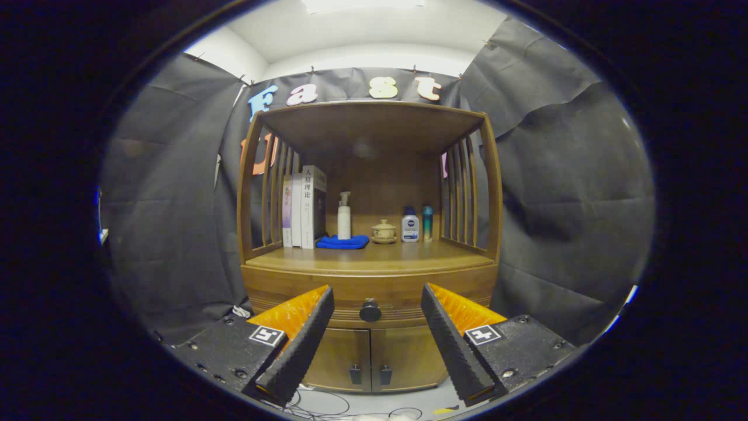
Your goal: Pull open the drawer, take out the items inside it, and place them on the countertop above the cabinet.
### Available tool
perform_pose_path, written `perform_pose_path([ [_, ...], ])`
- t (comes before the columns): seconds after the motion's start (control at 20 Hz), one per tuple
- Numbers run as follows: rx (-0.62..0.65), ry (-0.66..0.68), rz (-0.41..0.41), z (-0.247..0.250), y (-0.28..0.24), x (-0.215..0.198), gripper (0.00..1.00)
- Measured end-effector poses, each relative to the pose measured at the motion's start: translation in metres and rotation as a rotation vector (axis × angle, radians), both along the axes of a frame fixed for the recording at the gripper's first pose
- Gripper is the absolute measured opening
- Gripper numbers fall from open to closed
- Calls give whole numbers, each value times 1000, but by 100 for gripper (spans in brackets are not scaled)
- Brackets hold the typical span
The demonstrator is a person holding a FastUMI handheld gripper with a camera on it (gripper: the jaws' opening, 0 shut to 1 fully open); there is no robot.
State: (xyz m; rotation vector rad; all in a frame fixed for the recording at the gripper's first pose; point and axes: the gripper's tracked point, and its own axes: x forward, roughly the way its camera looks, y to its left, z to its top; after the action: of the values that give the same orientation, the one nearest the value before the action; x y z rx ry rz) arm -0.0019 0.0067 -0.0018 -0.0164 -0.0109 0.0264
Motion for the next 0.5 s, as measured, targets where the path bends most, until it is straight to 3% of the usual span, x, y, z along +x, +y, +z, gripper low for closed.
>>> perform_pose_path([
  [0.5,-9,-2,-3,0,1,0,98],
])
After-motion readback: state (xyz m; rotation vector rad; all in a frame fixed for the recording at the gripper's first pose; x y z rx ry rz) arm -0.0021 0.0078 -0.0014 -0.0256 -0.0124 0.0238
